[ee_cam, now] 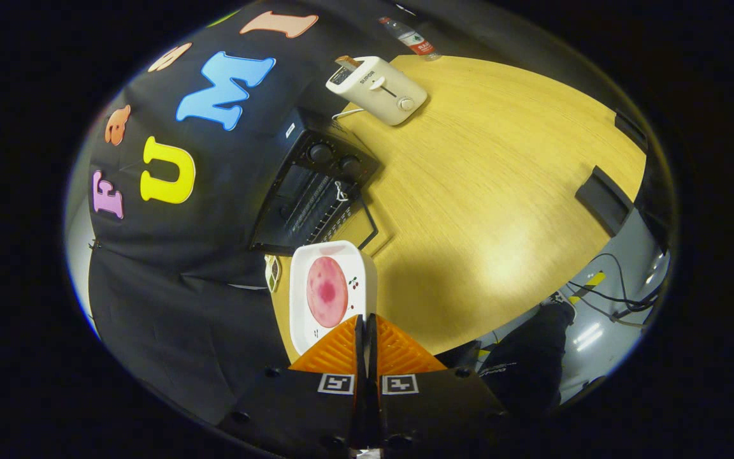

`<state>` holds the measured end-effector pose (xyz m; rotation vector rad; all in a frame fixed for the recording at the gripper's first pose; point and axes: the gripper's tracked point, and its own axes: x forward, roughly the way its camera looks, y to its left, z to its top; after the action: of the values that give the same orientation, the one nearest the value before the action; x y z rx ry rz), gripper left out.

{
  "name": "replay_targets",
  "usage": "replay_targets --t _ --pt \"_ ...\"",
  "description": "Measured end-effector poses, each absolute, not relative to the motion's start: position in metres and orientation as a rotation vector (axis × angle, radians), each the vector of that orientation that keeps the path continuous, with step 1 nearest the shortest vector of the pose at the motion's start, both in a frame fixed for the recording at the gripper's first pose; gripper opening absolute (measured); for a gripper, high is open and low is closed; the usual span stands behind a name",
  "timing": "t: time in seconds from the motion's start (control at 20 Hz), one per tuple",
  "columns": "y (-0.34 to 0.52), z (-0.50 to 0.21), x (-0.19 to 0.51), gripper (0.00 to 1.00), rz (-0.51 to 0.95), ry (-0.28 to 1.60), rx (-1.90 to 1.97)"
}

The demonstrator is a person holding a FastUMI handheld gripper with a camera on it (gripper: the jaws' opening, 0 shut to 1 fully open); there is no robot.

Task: Open the toaster oven, put the food inside, and close the toaster oven door.

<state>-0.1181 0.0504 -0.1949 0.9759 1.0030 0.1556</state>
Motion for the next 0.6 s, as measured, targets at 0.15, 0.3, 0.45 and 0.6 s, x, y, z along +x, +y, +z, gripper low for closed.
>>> replay_targets --t 0.15,0.3,0.45,0.6 --pt "0.076 -0.186 -0.111 0.02 0.177 0.983 1.007" --pt "0.097 -0.184 -0.089 0.02 0.184 0.968 1.028" --pt "0.114 -0.187 -0.062 0.02 0.196 0.964 1.036" --pt "0.122 -0.197 -0.028 0.02 0.179 0.948 1.038"
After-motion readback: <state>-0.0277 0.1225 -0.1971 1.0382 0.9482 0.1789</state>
